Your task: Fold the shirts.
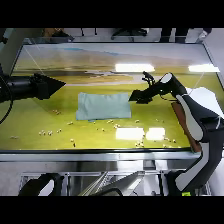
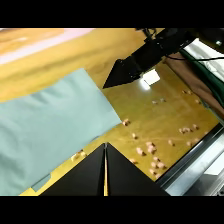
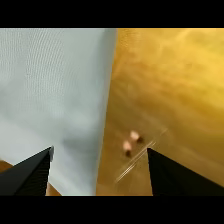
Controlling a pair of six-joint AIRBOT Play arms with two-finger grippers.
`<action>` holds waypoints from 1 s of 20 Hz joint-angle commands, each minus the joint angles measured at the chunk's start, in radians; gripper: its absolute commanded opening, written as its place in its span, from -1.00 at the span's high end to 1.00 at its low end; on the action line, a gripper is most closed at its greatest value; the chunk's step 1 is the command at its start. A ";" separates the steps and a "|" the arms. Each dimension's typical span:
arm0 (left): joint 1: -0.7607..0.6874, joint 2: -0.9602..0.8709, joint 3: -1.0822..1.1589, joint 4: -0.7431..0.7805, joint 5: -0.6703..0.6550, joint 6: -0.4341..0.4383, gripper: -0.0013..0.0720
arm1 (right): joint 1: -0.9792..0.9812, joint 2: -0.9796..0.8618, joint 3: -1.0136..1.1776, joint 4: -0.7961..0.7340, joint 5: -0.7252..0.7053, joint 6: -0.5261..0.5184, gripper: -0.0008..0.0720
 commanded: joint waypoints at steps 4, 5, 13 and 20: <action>0.001 -0.001 0.001 0.001 -0.008 -0.001 0.94 | 0.082 -0.073 -0.001 0.051 -0.050 -0.014 -0.83; 0.001 -0.001 0.001 0.001 -0.007 -0.001 0.94 | 0.092 -0.074 -0.001 0.069 -0.063 -0.025 -0.82; 0.001 -0.001 -0.001 0.001 -0.027 -0.001 0.94 | 0.082 0.021 0.113 0.193 -0.019 -0.098 0.94; 0.001 -0.001 -0.001 0.001 -0.091 -0.001 0.94 | -0.198 0.219 0.373 0.190 -0.052 0.085 0.94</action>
